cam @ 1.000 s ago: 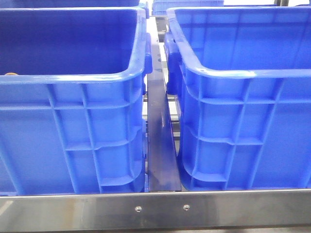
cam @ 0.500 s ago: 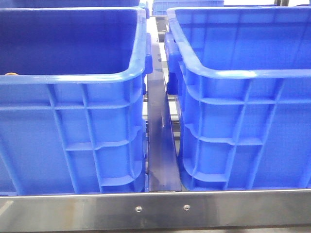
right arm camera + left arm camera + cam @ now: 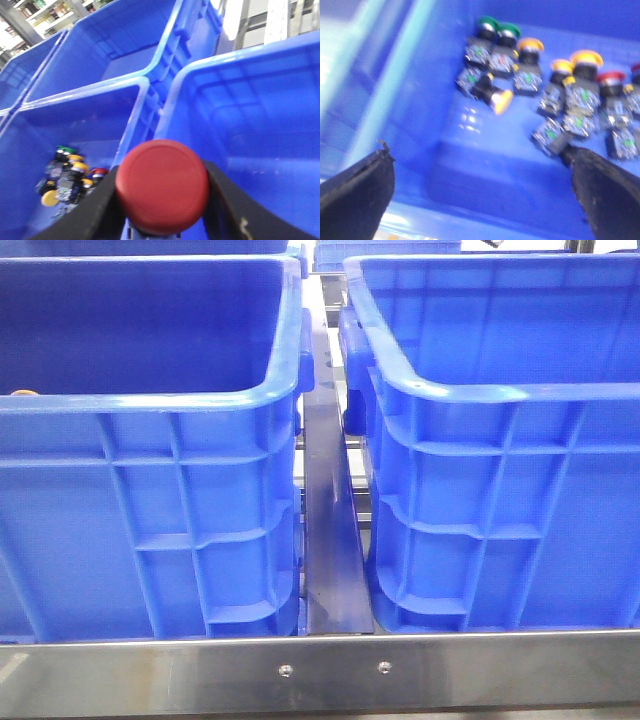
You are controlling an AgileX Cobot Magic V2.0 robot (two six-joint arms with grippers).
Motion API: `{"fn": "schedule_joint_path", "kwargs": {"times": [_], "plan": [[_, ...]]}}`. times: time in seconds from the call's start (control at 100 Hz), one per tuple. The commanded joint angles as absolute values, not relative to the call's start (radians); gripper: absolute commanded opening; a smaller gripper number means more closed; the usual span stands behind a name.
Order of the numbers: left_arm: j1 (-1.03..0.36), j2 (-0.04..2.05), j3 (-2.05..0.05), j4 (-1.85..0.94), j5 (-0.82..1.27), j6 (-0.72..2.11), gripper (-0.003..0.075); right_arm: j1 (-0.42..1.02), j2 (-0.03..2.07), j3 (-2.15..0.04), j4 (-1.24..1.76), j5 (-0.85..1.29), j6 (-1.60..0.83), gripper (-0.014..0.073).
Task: Pick red and yellow buttons and place in box
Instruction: 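Carry the red button into the empty bin and lower it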
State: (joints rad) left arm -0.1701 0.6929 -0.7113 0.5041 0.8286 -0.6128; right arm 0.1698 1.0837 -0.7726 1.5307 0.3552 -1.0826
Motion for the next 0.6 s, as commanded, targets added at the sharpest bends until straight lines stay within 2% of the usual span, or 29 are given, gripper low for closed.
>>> {"fn": "schedule_joint_path", "kwargs": {"times": [0.0,0.24,0.36,0.43,0.5,0.52,0.59], "plan": [[-0.17,0.686,-0.72,0.465,0.704,-0.549,0.0672,0.167,1.067,-0.809,1.556,0.331,-1.132,0.0166],[-0.179,0.686,-0.715,0.356,0.604,-0.414,0.0666,0.167,1.067,-0.809,1.556,0.208,-1.261,0.0166],[-0.179,0.686,-0.715,0.356,0.603,-0.414,0.0585,0.167,1.074,-0.809,1.556,0.097,-1.344,0.0166],[-0.179,0.686,-0.715,0.356,0.603,-0.414,0.0485,0.167,1.089,-0.809,1.556,0.06,-1.389,0.0166],[-0.179,0.686,-0.715,0.356,0.601,-0.414,0.0337,0.167,1.115,-0.813,1.556,0.05,-1.42,0.0166],[-0.179,0.686,-0.715,0.356,0.601,-0.414,0.0268,0.167,1.126,-0.814,1.556,0.05,-1.427,0.0166],[-0.179,0.686,-0.715,0.363,0.601,-0.414,0.0102,0.167,1.168,-0.828,1.556,0.05,-1.448,0.0166]]}}
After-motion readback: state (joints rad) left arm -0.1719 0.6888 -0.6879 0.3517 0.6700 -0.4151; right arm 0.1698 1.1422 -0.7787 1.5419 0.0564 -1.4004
